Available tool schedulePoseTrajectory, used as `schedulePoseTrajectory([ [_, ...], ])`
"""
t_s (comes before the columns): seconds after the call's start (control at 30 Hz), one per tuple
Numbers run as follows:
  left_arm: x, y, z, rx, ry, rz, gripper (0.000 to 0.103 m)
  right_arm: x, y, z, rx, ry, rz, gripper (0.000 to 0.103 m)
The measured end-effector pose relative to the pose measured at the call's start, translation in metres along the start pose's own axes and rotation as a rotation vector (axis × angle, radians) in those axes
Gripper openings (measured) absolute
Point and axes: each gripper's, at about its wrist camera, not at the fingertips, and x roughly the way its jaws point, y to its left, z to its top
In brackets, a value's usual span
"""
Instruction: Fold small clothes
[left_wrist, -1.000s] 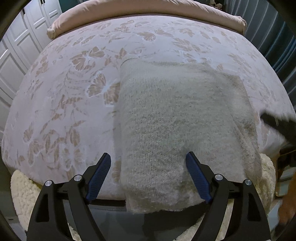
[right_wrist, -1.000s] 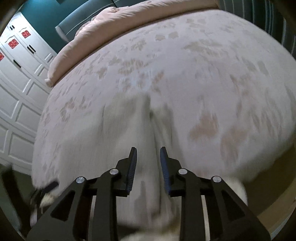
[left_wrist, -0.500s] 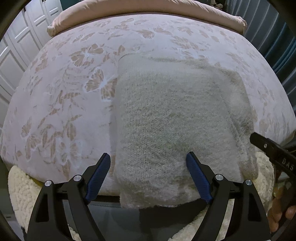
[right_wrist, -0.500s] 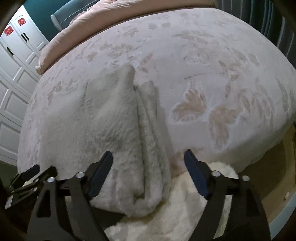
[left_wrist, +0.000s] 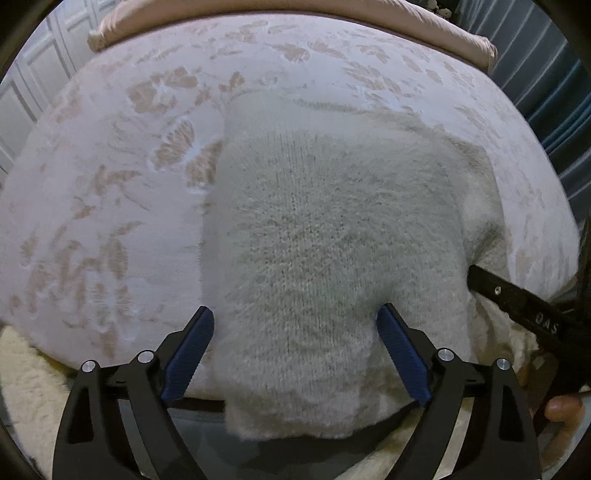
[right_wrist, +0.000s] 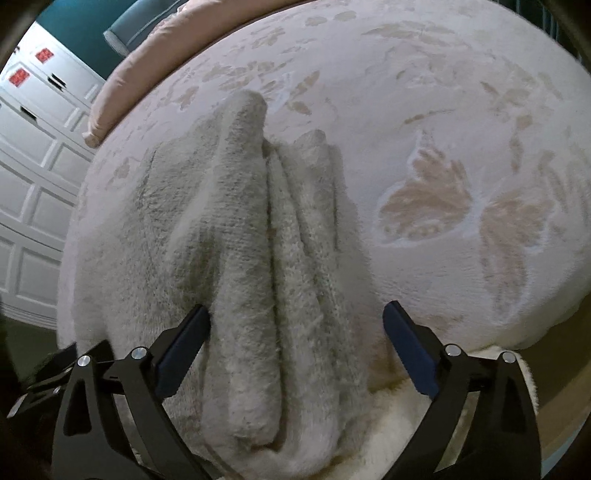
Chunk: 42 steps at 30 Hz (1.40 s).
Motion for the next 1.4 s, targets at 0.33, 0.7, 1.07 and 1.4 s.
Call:
schedulePoseTrajectory([
  [0.33, 0.04, 0.032, 0.007, -0.146, 0.021, -0.283, 0.098, 0.012, 0.001, 0.01, -0.015, 0.027, 0.116, 0.098],
  [0.7, 0.012, 0.027, 0.017, -0.094, -0.011, -0.4, 0.056, 0.0, 0.023, 0.025, 0.004, 0.005, 0.217, 0.035],
  [1.07, -0.121, 0.029, 0.033, 0.023, -0.228, -0.612, 0.049, -0.143, 0.092, 0.026, -0.067, -0.292, 0.303, 0.033],
  [1.4, -0.244, 0.106, 0.084, 0.111, -0.551, -0.546, 0.056, -0.183, 0.211, 0.08, -0.231, -0.459, 0.444, 0.045],
])
